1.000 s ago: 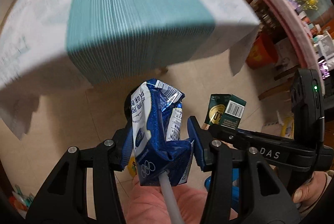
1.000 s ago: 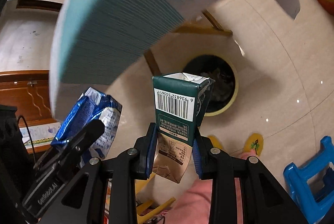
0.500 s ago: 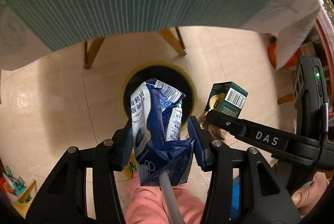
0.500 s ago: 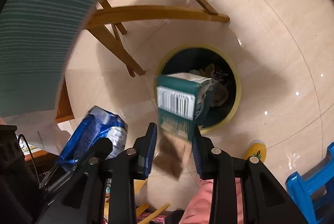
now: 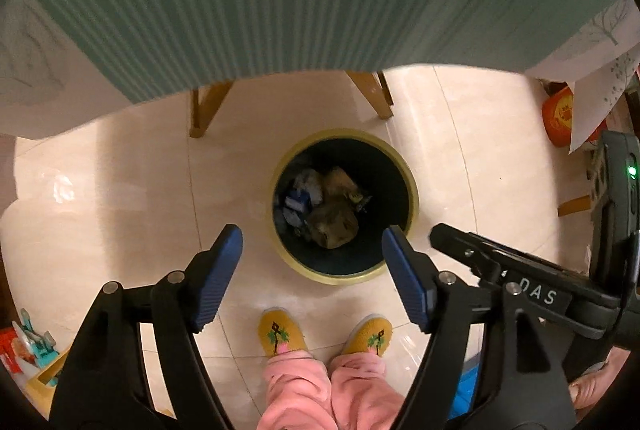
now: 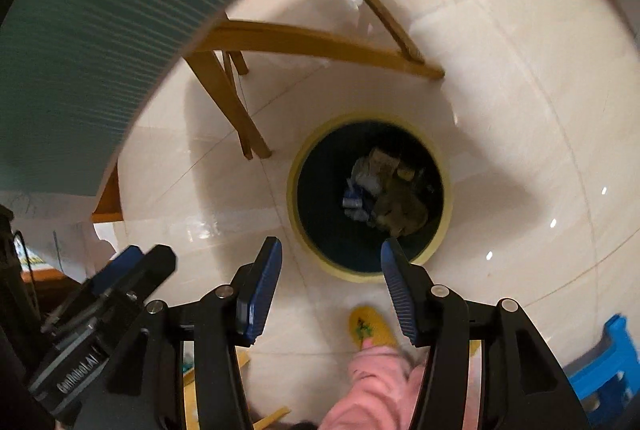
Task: Collect trash
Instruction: 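Move both grippers back over the table toward the red wrappers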
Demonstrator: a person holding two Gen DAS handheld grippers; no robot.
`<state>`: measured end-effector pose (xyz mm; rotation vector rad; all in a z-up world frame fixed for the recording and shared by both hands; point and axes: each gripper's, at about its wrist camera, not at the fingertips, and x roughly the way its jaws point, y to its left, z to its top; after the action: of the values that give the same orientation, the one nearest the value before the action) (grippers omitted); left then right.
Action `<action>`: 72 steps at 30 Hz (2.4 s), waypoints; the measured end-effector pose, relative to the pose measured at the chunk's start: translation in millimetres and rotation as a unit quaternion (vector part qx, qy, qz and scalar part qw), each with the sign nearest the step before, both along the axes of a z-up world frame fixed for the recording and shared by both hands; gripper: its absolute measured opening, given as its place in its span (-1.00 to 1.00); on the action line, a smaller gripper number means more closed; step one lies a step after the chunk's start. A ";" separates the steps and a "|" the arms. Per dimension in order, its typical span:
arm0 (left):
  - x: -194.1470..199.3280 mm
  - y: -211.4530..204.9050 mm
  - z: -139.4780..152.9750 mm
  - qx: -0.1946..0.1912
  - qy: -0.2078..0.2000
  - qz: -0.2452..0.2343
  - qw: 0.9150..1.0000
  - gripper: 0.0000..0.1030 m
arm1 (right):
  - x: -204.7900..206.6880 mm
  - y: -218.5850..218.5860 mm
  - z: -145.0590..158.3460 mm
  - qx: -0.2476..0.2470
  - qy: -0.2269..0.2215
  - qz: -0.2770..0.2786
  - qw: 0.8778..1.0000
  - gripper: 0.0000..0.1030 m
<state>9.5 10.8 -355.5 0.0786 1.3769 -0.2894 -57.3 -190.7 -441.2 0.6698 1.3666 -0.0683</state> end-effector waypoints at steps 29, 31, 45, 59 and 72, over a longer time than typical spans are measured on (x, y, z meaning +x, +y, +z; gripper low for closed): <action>-48.3 1.5 216.8 -0.045 -0.098 -0.007 0.994 0.42 | -78.0 -19.8 282.0 -0.082 -0.164 0.015 0.983 0.02; -54.6 3.0 238.5 -0.047 -0.104 -0.008 0.993 0.43 | -89.0 -22.9 305.6 -0.082 -0.177 0.013 0.981 0.03; -93.2 14.2 391.5 -0.062 -0.193 0.010 0.979 0.43 | -126.1 -15.5 446.6 -0.107 -0.277 0.051 0.953 0.05; -109.8 7.0 471.5 -0.059 -0.267 0.009 0.962 0.43 | -117.4 -6.1 502.9 -0.118 -0.337 0.072 0.931 0.05; -52.4 35.6 469.9 -0.082 -0.257 0.045 0.962 0.43 | -28.1 1.4 491.0 -0.133 -0.335 0.099 0.928 0.05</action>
<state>-42.9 46.4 114.4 -0.0453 0.8343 -0.2810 -85.4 -189.3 49.8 0.2761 0.7353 0.1267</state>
